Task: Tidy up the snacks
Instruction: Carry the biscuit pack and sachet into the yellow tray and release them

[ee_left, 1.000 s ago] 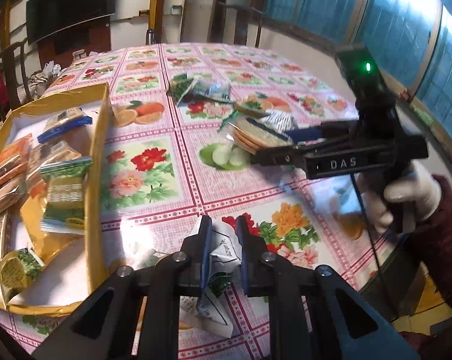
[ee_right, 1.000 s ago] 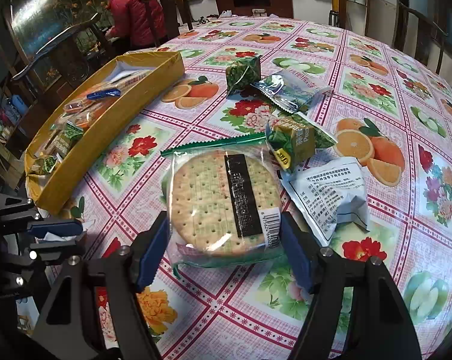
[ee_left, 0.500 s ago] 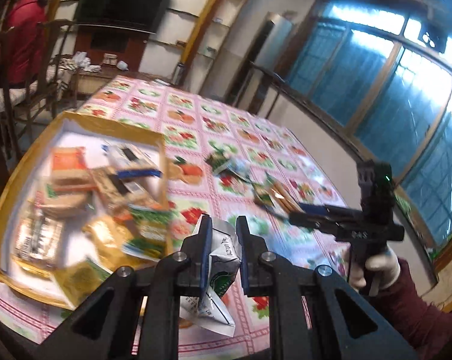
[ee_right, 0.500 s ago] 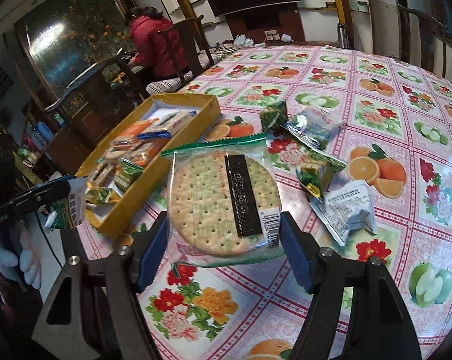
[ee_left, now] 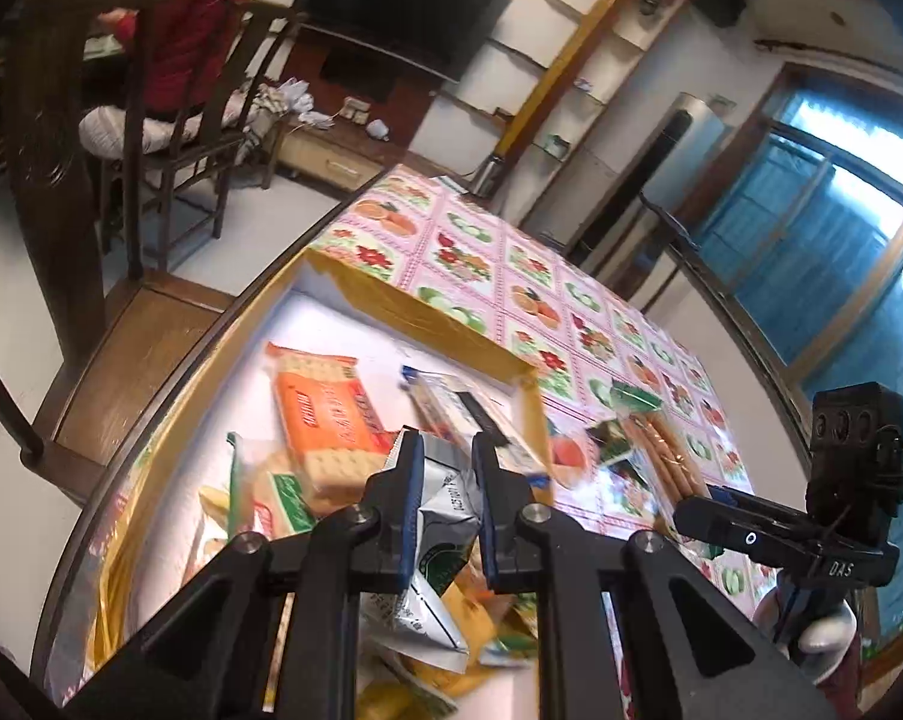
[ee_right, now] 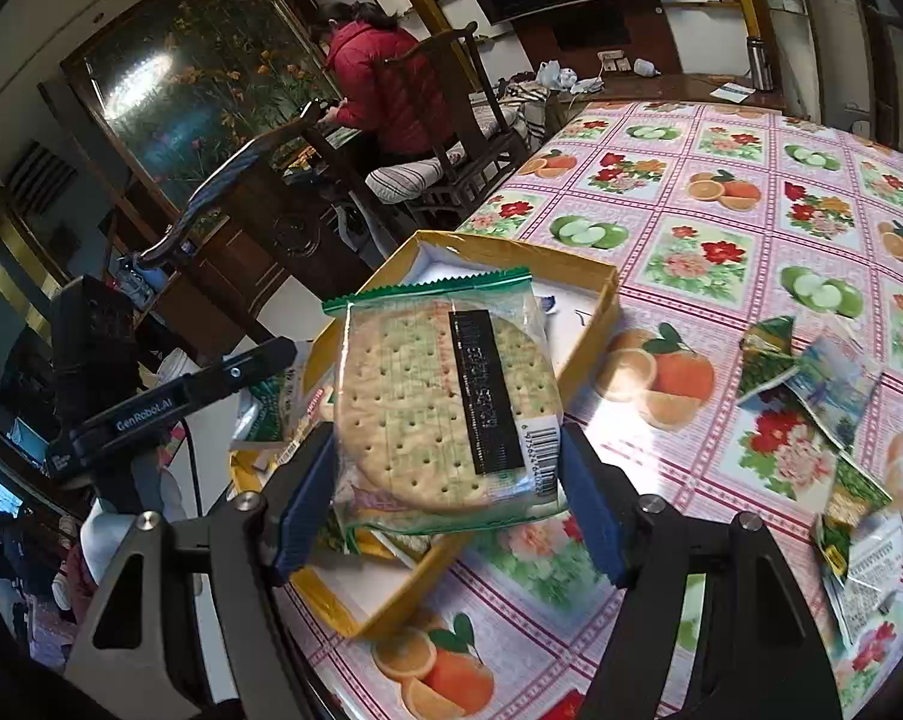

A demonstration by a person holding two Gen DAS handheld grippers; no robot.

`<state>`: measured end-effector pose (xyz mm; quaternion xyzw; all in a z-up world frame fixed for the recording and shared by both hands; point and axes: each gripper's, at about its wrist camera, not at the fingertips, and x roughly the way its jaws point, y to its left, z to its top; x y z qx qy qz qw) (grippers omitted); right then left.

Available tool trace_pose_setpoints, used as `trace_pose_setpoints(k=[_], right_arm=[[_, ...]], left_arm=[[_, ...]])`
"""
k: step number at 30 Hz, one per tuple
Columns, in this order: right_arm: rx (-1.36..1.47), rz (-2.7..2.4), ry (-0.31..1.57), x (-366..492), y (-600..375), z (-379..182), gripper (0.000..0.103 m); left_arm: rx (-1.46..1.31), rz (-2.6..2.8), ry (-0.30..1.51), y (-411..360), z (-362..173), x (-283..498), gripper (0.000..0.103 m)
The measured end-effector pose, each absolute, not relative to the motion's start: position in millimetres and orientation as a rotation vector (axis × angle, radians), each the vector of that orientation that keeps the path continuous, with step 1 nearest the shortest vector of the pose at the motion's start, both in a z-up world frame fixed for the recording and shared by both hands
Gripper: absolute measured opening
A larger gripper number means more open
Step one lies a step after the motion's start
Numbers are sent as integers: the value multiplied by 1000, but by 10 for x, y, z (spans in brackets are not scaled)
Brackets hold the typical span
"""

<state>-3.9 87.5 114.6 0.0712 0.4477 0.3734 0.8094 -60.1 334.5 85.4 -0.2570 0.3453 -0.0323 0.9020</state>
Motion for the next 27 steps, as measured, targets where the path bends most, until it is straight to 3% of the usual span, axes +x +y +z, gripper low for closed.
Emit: trace_pose_setpoints(k=[7, 10, 12, 22, 26, 27], right_arm=[[92, 777, 1060, 407, 1590, 927, 73], [70, 760, 1082, 546, 1801, 838, 73], [71, 748, 1093, 615, 1887, 789, 75], [153, 713, 1029, 647, 1757, 864, 75], [190, 709, 986, 531, 1471, 970, 76], [194, 706, 977, 486, 1383, 991, 76]], left_arm=[[-645, -43, 729, 3654, 613, -415, 16], [-673, -56, 715, 3690, 620, -439, 35], [-667, -62, 694, 3678, 642, -487, 56], [-568, -42, 635, 3430, 827, -768, 60], [-430, 101, 619, 3167, 1027, -933, 83], [-392, 143, 621, 3087, 1080, -969, 83]])
